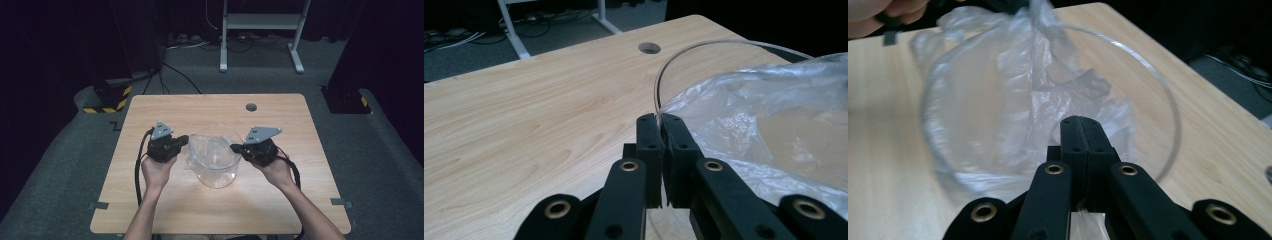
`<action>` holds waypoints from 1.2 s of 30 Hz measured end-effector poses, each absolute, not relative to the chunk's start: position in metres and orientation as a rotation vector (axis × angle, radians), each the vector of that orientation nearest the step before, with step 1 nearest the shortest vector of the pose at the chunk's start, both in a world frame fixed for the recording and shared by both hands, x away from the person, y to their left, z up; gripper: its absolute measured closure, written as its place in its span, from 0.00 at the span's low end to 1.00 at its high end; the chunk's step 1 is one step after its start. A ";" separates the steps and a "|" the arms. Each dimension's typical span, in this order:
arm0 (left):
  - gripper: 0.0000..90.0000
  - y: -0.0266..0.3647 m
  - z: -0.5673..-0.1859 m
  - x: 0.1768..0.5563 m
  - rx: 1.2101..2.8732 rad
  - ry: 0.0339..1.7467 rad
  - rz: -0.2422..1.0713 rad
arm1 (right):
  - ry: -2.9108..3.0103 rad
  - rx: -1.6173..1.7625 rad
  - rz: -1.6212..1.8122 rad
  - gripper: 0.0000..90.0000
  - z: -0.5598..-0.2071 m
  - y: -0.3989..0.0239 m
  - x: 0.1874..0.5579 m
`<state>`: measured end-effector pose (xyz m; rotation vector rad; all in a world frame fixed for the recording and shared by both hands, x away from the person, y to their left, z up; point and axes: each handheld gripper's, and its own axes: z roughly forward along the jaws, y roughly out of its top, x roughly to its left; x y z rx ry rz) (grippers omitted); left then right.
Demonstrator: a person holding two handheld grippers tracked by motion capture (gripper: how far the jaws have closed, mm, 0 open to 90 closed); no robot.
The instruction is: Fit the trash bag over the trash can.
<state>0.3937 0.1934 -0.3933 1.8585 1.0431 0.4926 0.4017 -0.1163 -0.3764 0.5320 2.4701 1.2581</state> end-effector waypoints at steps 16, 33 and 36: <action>0.96 0.191 -0.396 0.414 1.845 1.085 0.468 | 2.346 0.719 1.290 1.00 -0.380 -0.126 0.440; 0.96 0.195 -0.417 0.443 1.857 1.173 0.304 | 2.356 0.883 1.237 1.00 -0.399 -0.128 0.474; 0.96 0.194 -0.419 0.445 1.863 1.179 0.294 | 2.370 0.903 1.236 1.00 -0.403 -0.127 0.478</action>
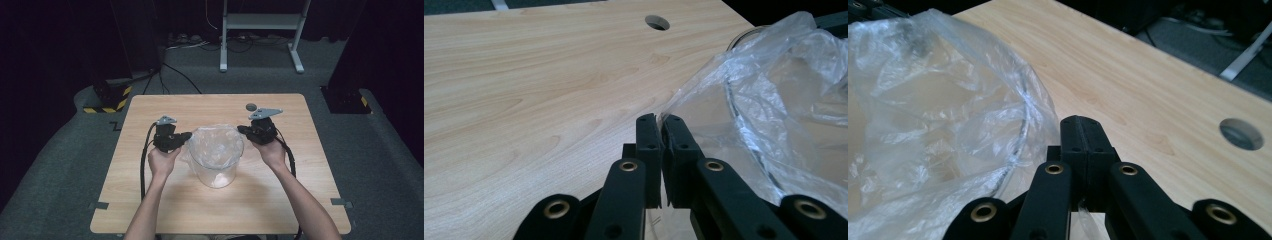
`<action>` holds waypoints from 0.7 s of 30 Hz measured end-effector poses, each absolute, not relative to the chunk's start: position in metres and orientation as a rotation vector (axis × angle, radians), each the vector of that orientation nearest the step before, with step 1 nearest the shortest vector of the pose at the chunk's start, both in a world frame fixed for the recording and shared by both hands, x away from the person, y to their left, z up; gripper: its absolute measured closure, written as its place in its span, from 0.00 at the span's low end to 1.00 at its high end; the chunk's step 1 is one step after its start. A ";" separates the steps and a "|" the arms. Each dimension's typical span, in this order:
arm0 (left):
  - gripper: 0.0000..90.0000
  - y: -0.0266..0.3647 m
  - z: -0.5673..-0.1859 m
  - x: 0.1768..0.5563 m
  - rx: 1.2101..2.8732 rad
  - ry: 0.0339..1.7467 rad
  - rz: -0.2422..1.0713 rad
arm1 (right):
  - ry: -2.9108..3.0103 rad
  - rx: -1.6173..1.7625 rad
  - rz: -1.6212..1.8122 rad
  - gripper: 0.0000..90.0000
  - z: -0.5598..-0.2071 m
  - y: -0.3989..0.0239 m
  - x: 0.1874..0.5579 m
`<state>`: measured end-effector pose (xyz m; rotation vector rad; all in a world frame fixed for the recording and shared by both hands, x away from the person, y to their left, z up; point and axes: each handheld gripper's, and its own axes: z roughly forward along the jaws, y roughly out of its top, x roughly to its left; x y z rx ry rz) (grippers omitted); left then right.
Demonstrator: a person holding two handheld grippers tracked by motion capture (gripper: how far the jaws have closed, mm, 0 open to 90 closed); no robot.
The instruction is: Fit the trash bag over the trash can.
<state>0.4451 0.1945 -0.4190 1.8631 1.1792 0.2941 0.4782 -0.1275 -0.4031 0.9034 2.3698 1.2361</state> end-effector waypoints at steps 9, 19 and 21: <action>1.00 0.190 -0.431 0.456 1.893 1.206 0.224 | 2.415 0.918 1.200 1.00 -0.412 -0.121 0.484; 1.00 0.183 -0.439 0.459 1.965 1.215 0.225 | 2.440 0.948 1.160 1.00 -0.421 -0.120 0.487; 1.00 0.183 -0.438 0.457 1.974 1.221 0.235 | 2.445 0.956 1.159 1.00 -0.421 -0.121 0.485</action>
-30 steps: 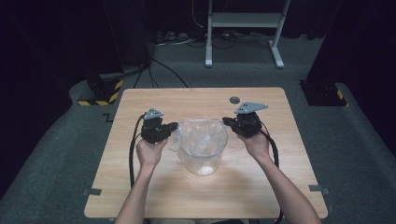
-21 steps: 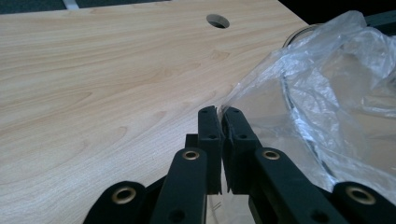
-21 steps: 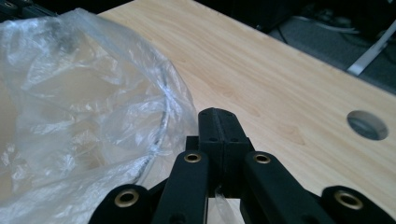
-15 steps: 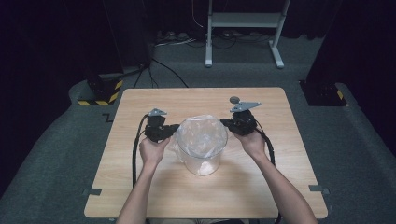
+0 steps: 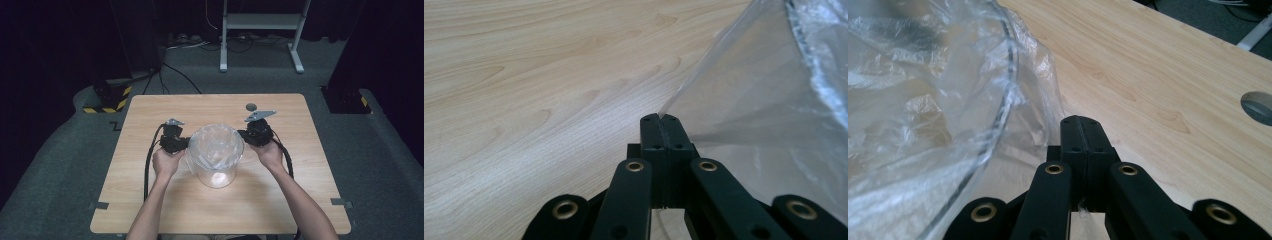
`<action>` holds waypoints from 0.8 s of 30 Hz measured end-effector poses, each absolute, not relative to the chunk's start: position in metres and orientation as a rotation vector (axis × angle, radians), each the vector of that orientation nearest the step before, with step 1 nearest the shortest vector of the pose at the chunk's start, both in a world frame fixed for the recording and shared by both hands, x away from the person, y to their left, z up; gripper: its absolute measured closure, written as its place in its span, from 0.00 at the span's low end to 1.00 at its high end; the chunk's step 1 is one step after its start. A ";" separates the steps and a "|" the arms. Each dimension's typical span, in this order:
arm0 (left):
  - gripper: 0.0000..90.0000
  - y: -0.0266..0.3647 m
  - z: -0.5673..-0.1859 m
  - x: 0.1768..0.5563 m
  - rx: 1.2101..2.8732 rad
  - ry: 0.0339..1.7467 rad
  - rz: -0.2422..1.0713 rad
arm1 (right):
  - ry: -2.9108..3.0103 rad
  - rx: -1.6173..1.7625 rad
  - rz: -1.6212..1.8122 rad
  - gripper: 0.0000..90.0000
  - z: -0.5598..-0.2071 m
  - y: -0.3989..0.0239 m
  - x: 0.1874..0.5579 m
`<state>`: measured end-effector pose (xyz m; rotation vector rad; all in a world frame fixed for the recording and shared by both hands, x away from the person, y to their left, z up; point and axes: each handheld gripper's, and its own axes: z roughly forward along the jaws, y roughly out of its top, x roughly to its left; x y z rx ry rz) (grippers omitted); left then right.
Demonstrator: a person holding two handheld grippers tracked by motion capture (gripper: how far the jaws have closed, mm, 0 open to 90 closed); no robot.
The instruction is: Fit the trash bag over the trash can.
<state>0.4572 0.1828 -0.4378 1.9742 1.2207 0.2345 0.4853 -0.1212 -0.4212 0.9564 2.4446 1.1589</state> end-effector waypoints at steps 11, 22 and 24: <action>0.71 0.198 -0.430 0.442 1.864 1.289 0.326 | 2.346 1.022 1.203 0.77 -0.420 -0.134 0.475; 0.50 0.207 -0.406 0.417 1.686 1.228 0.413 | 2.175 1.002 1.329 0.65 -0.394 -0.146 0.450; 0.48 0.204 -0.402 0.413 1.664 1.195 0.407 | 2.178 0.975 1.346 0.65 -0.392 -0.145 0.444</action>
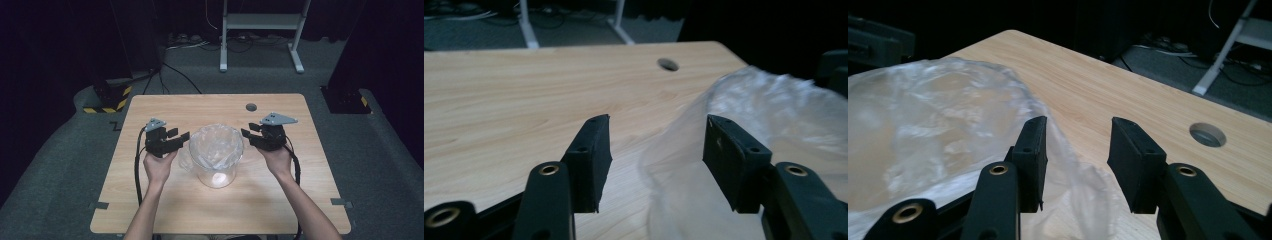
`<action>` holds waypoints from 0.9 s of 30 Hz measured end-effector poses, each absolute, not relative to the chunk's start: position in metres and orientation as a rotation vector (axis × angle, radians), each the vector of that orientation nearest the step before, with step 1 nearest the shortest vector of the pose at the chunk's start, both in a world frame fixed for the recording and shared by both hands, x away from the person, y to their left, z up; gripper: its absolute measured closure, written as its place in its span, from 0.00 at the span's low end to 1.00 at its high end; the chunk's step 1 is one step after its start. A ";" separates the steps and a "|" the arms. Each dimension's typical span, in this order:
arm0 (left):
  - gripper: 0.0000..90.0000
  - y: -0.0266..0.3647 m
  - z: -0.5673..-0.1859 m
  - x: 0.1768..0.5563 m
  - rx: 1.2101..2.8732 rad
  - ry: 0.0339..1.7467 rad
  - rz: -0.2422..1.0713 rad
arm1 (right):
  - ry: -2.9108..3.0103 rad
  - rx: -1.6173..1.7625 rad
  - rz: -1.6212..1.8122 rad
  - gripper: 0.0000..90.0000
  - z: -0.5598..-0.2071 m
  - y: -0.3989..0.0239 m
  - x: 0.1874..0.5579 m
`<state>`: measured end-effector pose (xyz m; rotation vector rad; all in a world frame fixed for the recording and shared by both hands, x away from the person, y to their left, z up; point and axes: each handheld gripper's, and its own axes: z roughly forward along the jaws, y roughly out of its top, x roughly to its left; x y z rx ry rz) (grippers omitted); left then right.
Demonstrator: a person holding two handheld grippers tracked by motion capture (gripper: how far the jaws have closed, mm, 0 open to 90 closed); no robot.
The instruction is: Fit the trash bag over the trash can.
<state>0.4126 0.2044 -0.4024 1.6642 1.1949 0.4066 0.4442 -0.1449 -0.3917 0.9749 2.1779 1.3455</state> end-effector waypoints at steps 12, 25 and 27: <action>0.46 0.176 -0.405 0.412 1.707 1.110 0.342 | 2.261 0.866 1.354 0.59 -0.398 -0.129 0.426; 0.47 0.161 -0.413 0.420 1.736 1.121 0.359 | 2.279 0.947 1.422 0.54 -0.419 -0.126 0.430; 0.44 0.161 -0.414 0.421 1.741 1.128 0.367 | 2.275 0.954 1.413 0.54 -0.420 -0.124 0.431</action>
